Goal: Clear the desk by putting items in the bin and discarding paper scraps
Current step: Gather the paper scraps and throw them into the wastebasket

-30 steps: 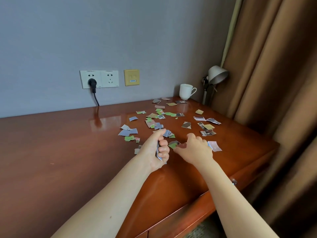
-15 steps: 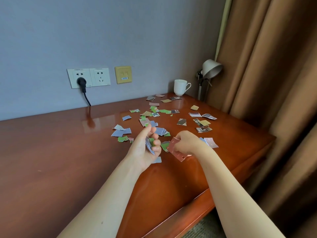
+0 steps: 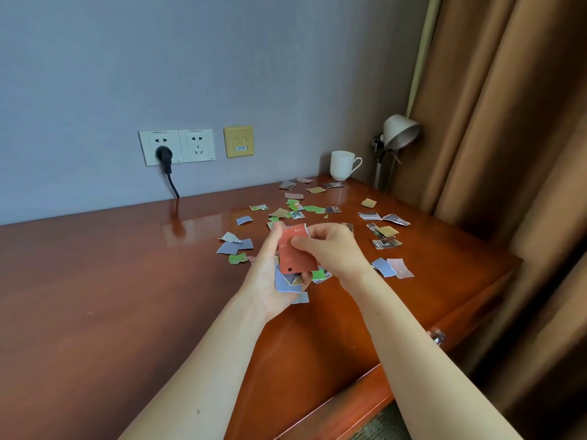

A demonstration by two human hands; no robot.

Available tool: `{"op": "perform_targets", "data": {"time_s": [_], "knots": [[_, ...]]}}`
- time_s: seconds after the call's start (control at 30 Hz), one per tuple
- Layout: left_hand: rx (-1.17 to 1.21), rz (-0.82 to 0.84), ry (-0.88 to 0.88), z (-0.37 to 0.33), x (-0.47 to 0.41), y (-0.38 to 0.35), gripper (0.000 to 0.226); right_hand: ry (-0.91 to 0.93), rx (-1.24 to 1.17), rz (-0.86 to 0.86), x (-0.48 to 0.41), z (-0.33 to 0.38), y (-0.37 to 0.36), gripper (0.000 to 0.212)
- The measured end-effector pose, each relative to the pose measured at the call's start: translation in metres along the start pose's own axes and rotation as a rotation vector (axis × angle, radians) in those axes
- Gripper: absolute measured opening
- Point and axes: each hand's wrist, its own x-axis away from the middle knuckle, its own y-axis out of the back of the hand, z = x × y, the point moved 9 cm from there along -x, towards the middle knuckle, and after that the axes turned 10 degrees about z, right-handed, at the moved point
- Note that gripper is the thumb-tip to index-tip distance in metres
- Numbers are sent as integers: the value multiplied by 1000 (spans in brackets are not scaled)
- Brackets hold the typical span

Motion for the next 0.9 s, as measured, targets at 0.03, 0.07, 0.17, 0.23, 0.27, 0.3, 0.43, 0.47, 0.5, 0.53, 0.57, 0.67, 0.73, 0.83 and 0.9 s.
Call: {"op": "perform_targets", "data": {"time_s": [0.03,0.07,0.17,0.23,0.27,0.3,0.43,0.47,0.5,0.53,0.57,0.67,0.73,0.83,0.9], "knots": [[-10,-11,3,1,-1,2,54,-21,44,19,-1,-2,-2,9],[-5,-27,3,1,-2,4,50,-43,87,55,-1,-4,-5,13],[49,-58,1,3,-2,11,38,-78,139,144,-2,-8,-12,24],[63,-52,-2,2,-2,13,35,-99,177,105,-8,-13,-4,38],[71,-50,-14,1,-2,13,34,-124,277,49,-12,-19,4,43],[82,-45,-35,-1,-2,13,31,-170,432,-7,-15,-25,12,47],[143,-5,-91,-7,0,6,27,-363,881,-1,-18,-52,16,59],[153,-5,-91,-7,1,6,27,-375,920,13,-18,-54,14,60],[156,-13,-92,-7,1,6,28,-375,936,12,-19,-55,12,58],[154,-26,-92,-7,1,6,29,-370,923,7,-21,-56,11,55],[147,-41,-94,-7,2,7,30,-369,886,9,-23,-57,9,52],[108,-79,-101,-9,2,9,31,-384,784,74,-29,-60,5,48],[87,-108,-101,-9,0,13,29,-394,755,140,-32,-59,2,46],[99,-109,-86,-8,0,15,28,-405,750,196,-36,-59,-1,50],[135,-85,-78,-8,1,13,28,-420,761,216,-37,-59,0,55]]}}
